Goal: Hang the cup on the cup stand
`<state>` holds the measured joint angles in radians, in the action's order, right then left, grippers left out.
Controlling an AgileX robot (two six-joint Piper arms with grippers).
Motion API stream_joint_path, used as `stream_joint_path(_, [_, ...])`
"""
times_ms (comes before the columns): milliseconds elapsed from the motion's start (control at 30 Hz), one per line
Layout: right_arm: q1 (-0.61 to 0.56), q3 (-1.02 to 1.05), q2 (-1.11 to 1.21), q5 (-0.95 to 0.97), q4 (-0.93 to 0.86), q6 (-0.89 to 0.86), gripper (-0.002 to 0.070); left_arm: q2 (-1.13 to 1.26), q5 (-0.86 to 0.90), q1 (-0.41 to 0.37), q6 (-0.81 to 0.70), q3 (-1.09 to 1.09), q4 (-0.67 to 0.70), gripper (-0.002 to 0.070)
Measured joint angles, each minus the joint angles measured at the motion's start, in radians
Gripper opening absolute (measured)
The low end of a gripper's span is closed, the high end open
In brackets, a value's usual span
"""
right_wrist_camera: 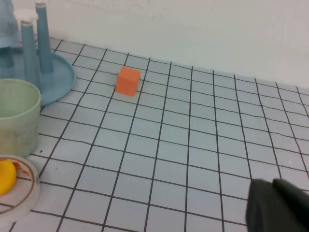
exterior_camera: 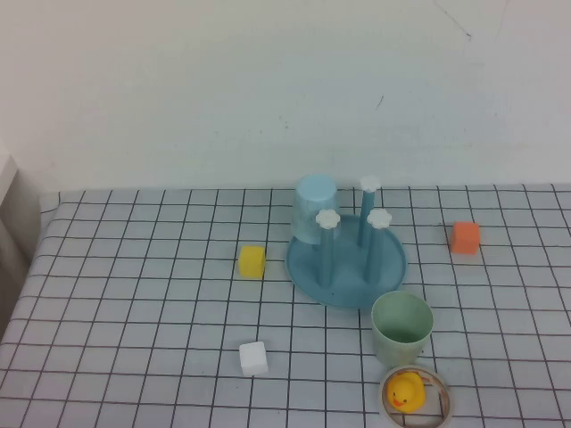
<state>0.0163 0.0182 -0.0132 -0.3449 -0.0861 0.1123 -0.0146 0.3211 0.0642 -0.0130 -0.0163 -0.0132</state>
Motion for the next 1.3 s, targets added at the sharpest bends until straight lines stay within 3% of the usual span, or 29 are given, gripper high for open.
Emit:
stream_joint_path(1067, [0.000,0.000,0.000,0.001,-0.013,0.001,-0.0001,0.000,-0.002,0.000,-0.002,0.000,-0.020,-0.0003])
stream_joint_path(1200, [0.000,0.006,0.000,0.055,-0.015,0.001,-0.0001,0.000,-0.069,0.000,-0.008,-0.003,-0.038,-0.0003])
stream_joint_path(1300, [0.000,0.010,0.000,0.194,-0.015,0.001,-0.0001,0.000,-0.222,0.000,-0.027,-0.003,-0.042,-0.0003])
